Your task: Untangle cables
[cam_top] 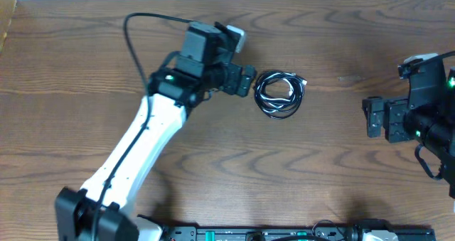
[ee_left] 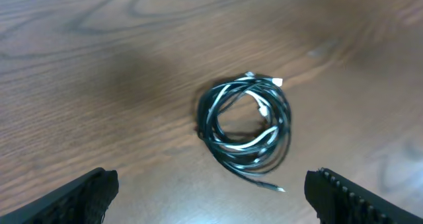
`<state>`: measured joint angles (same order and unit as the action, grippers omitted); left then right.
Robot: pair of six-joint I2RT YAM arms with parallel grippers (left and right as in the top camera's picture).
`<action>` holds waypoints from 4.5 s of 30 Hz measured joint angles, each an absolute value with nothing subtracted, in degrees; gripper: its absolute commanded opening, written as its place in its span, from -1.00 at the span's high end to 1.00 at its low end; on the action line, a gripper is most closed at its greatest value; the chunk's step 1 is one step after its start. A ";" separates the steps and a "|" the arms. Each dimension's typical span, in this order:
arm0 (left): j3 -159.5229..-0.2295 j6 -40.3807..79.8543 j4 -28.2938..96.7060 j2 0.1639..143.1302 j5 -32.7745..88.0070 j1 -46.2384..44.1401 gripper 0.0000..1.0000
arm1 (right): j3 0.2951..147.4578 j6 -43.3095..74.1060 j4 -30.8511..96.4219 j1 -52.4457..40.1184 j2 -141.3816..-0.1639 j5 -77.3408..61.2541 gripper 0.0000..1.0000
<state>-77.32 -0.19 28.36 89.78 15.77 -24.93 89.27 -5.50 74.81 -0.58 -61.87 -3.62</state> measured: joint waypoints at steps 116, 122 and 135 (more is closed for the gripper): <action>-77.56 12.14 21.08 84.20 11.55 -32.14 0.85 | 61.25 -11.66 40.71 -0.58 -69.12 -33.08 -0.94; -77.56 12.78 21.30 84.20 17.76 -32.14 0.85 | 61.25 -12.91 35.83 -0.58 -69.43 -33.45 -0.89; -77.56 13.76 23.49 78.65 23.33 -32.14 0.85 | 61.25 -14.37 34.87 -0.58 -74.17 -33.56 -0.45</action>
